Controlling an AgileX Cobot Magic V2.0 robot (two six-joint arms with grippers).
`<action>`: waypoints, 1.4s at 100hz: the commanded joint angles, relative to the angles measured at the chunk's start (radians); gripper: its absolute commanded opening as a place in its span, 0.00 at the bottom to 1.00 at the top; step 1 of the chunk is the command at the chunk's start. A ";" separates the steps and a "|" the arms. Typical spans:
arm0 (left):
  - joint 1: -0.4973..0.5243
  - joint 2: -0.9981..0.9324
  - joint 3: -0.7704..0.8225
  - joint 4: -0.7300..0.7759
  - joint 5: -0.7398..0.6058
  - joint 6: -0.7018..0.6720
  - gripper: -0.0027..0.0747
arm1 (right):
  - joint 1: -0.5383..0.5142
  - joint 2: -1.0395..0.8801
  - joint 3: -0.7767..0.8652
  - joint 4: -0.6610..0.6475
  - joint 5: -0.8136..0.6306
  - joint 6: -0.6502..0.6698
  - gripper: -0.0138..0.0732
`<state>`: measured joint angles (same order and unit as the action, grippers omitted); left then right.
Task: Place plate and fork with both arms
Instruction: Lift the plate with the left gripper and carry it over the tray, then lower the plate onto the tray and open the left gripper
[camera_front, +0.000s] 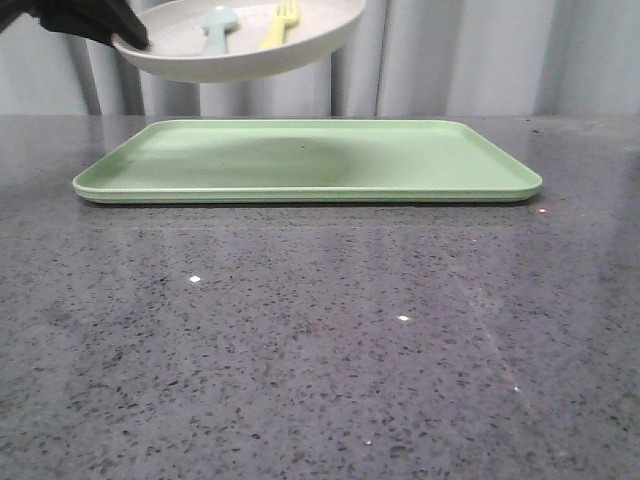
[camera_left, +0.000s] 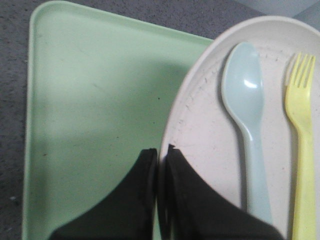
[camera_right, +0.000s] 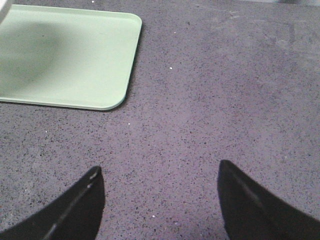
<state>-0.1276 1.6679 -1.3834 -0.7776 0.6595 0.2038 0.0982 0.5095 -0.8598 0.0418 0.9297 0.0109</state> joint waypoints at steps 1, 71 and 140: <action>-0.047 0.015 -0.076 0.011 -0.068 -0.087 0.01 | -0.006 0.013 -0.032 0.004 -0.067 -0.011 0.72; -0.128 0.173 -0.176 0.242 -0.111 -0.307 0.01 | -0.006 0.013 -0.032 0.004 -0.062 -0.011 0.72; -0.128 0.207 -0.176 0.238 -0.111 -0.309 0.01 | -0.006 0.013 -0.032 0.004 -0.053 -0.011 0.72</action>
<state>-0.2481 1.9324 -1.5243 -0.5075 0.6013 -0.0919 0.0982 0.5095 -0.8598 0.0441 0.9395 0.0109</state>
